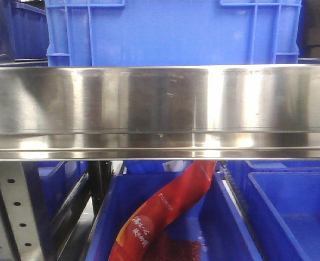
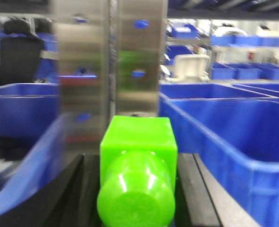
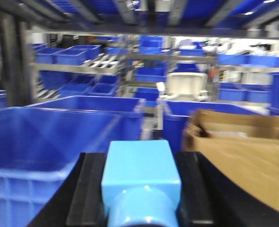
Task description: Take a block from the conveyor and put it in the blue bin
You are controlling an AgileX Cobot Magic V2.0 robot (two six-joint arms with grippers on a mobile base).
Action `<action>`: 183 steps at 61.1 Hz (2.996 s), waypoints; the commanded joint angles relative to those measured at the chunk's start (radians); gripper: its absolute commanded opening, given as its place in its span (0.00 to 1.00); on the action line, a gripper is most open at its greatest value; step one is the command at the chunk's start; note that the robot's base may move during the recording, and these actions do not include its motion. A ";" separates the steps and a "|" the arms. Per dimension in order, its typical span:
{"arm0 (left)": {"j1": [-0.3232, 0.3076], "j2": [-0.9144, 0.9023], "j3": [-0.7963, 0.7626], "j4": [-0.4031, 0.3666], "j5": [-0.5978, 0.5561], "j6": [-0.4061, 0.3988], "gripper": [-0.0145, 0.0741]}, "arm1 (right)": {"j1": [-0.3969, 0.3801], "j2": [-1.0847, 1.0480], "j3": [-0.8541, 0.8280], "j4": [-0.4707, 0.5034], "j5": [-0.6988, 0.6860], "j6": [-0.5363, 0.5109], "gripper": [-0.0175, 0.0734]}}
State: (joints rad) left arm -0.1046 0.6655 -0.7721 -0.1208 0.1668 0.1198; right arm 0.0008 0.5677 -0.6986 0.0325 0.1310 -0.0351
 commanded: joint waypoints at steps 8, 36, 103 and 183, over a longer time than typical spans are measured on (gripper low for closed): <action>-0.174 0.215 -0.188 0.022 -0.005 0.001 0.04 | 0.122 0.216 -0.145 -0.001 -0.050 -0.001 0.01; -0.443 0.632 -0.477 0.005 -0.034 0.001 0.04 | 0.330 0.672 -0.470 -0.001 -0.050 -0.001 0.01; -0.476 0.701 -0.554 -0.030 -0.039 0.001 0.04 | 0.333 0.712 -0.517 0.006 0.072 -0.001 0.01; -0.476 -0.092 0.314 -0.153 -0.159 0.001 0.04 | 0.298 -0.310 0.309 0.006 0.092 -0.001 0.01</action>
State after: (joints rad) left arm -0.5855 0.5798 -0.4621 -0.2665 0.0317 0.1198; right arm 0.3039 0.2628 -0.3908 0.0362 0.2416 -0.0347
